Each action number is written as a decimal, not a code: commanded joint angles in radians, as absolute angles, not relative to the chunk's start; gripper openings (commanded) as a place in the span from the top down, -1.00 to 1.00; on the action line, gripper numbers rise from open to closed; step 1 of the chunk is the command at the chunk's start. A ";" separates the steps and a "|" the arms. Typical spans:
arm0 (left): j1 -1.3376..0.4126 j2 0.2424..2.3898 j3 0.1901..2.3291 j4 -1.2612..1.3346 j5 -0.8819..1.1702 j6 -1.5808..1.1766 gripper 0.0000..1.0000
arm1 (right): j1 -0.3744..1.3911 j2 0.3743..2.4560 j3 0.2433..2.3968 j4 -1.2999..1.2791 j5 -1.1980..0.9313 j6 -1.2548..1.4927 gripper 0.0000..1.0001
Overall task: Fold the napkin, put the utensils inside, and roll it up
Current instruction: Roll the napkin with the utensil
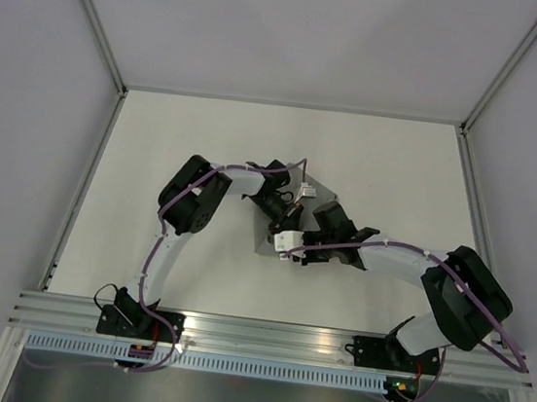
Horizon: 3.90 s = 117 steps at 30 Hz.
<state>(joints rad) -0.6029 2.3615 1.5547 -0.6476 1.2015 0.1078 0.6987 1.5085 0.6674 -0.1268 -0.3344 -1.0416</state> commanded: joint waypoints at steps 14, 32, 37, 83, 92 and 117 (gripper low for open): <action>-0.558 2.151 1.468 -0.424 1.045 0.014 0.32 | 0.698 1.686 0.773 -0.526 -0.420 -1.043 0.74; -0.440 1.334 0.743 0.440 0.222 -0.331 0.38 | 0.566 1.951 1.084 -0.992 -0.656 -1.173 0.79; -0.563 1.114 0.582 0.515 0.022 -0.172 0.34 | 0.534 2.054 1.221 -1.121 -0.681 -1.219 0.79; -1.226 1.729 0.644 0.558 -0.230 0.505 0.00 | 0.476 2.293 1.454 -1.161 -0.676 -1.069 0.80; -1.192 1.770 0.675 0.482 -0.144 0.446 0.61 | 0.471 2.296 1.456 -1.161 -0.676 -1.069 0.80; -1.009 1.718 0.658 0.339 0.344 0.068 0.95 | 0.267 1.907 1.439 -1.008 -0.942 -0.865 -0.11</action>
